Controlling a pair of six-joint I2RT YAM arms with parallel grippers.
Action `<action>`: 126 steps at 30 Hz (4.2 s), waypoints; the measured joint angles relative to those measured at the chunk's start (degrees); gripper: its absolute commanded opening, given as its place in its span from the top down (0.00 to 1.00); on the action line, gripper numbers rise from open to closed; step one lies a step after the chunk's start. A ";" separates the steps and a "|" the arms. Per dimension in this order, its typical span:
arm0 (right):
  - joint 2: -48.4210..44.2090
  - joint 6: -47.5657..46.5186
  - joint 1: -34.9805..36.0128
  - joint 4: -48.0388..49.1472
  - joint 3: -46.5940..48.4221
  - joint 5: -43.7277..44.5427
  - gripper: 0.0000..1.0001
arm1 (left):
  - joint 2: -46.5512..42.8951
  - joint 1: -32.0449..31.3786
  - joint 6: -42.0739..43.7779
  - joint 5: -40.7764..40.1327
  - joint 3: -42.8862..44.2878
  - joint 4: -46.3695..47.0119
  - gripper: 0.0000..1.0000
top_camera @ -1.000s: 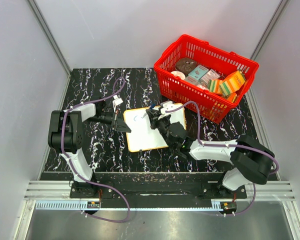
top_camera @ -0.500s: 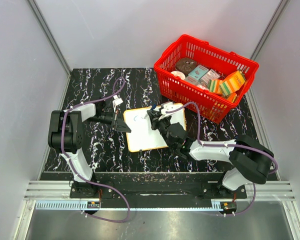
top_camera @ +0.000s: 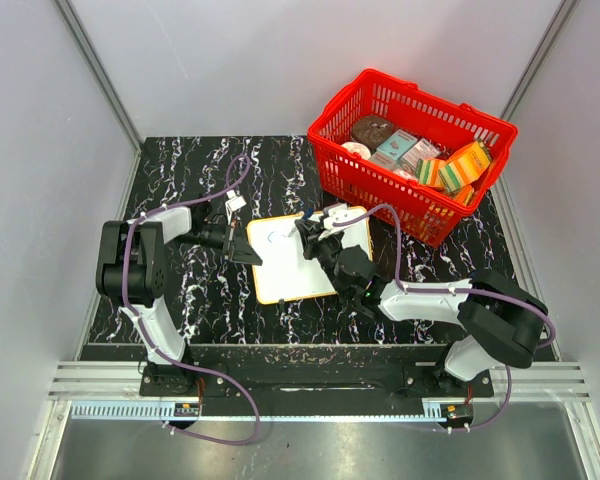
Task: Write a sentence on the whiteboard
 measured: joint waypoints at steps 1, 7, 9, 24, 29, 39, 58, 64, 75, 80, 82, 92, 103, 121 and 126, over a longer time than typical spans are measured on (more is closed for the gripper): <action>0.00 -0.02 -0.02 0.02 0.00 0.00 1.00 | 0.00 0.00 0.02 0.00 0.00 0.00 1.00; 0.02 -0.17 -0.09 0.09 0.20 0.00 1.00 | 0.00 0.00 0.13 0.00 0.00 -0.04 1.00; 0.26 -0.17 -0.17 0.28 0.35 0.00 1.00 | 0.00 0.00 0.13 0.00 0.00 -0.04 1.00; 0.79 0.57 -0.31 1.09 0.31 -0.13 1.00 | 0.00 0.00 0.13 -0.04 0.00 -0.04 1.00; 0.76 1.73 -0.31 1.18 -0.15 -0.24 1.00 | 0.00 0.00 0.11 -0.04 0.00 -0.04 1.00; 0.28 3.72 -0.31 1.29 -1.79 -0.70 1.00 | 0.33 0.00 0.11 0.00 0.00 0.00 1.00; -0.13 2.23 -0.44 0.90 -1.29 0.98 1.00 | 0.33 0.00 0.11 0.02 0.00 0.00 1.00; -0.13 1.70 -0.81 0.90 -0.92 1.51 1.00 | 0.33 0.00 0.11 0.02 0.00 -0.02 1.00; -0.13 1.86 -0.85 0.85 -0.94 1.31 1.00 | 0.33 0.00 0.11 0.00 0.00 0.00 1.00; -0.28 2.69 -1.03 0.83 -1.18 1.20 1.00 | 0.33 0.00 0.11 0.00 0.00 -0.02 1.00; -0.46 3.10 -1.03 0.83 -1.53 1.16 1.00 | 0.35 0.00 0.11 0.00 0.00 -0.04 1.00; -0.98 3.69 -1.07 0.57 -2.34 -0.17 1.00 | 0.37 0.00 0.22 0.02 0.02 -0.22 1.00; -2.36 3.82 -1.09 -0.13 -3.54 -0.24 1.00 | 0.37 0.00 0.37 0.00 0.11 -0.39 1.00; -8.94 2.01 -1.55 -0.59 -5.11 -0.22 1.00 | 0.37 0.00 0.52 0.02 0.11 -0.44 1.00; -8.92 2.47 -2.62 -1.27 -5.11 -0.61 1.00 | 0.37 0.00 0.57 0.02 0.11 -0.48 1.00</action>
